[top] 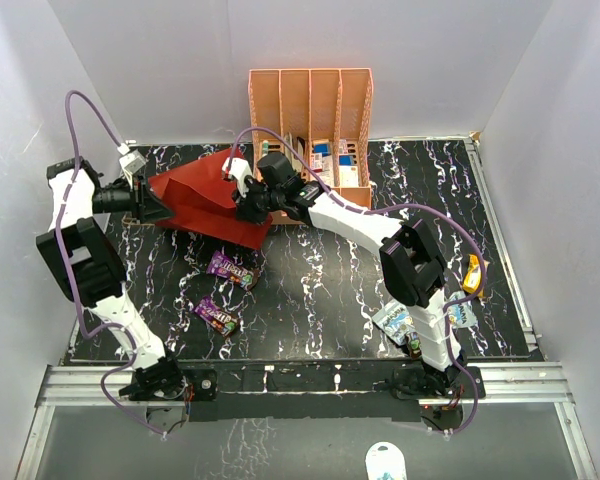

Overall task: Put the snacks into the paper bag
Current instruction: Adjust the paper bag at the center of the board.

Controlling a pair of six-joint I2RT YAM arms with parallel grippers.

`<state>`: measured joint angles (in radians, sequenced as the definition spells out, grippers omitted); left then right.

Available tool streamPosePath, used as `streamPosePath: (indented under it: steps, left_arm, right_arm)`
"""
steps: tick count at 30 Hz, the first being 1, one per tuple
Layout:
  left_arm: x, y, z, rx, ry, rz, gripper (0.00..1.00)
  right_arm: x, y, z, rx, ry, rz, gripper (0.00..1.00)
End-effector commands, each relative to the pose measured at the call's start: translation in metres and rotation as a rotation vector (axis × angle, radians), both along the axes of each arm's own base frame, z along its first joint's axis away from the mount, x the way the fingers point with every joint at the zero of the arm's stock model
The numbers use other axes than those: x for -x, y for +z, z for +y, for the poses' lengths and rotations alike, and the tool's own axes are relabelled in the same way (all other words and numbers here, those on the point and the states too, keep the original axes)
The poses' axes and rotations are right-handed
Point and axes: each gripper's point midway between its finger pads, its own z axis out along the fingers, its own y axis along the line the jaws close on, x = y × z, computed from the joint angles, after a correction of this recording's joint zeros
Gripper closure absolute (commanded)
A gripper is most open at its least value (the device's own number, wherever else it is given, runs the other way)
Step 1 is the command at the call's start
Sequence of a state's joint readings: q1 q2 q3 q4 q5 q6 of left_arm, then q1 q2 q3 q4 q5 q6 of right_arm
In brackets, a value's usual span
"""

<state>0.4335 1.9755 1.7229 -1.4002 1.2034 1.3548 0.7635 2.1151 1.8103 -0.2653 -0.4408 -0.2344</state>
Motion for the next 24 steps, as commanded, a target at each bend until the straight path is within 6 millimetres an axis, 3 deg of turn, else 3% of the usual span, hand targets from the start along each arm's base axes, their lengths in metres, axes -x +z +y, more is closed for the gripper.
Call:
streamPosePath:
  steps: [1,4,14,24]
  left_arm:
    - [0.010,0.042,-0.013,-0.010,-0.019,-0.122,0.84]
    - [0.013,0.051,-0.013,-0.034,-0.012,-0.127,1.00]
    - [0.010,0.100,-0.012,-0.161,0.087,-0.193,1.00]
    - [-0.009,0.156,-0.060,-0.254,0.182,-0.282,1.00]
  right_arm:
    - [-0.010,0.037,0.007,-0.073,-0.006,-0.071,0.91]
    - [-0.009,0.037,0.008,-0.073,-0.004,-0.070,0.88]
    - [-0.002,0.030,0.002,-0.056,0.004,-0.050,0.67]
    - [0.019,0.005,-0.011,-0.037,0.000,0.033,0.55]
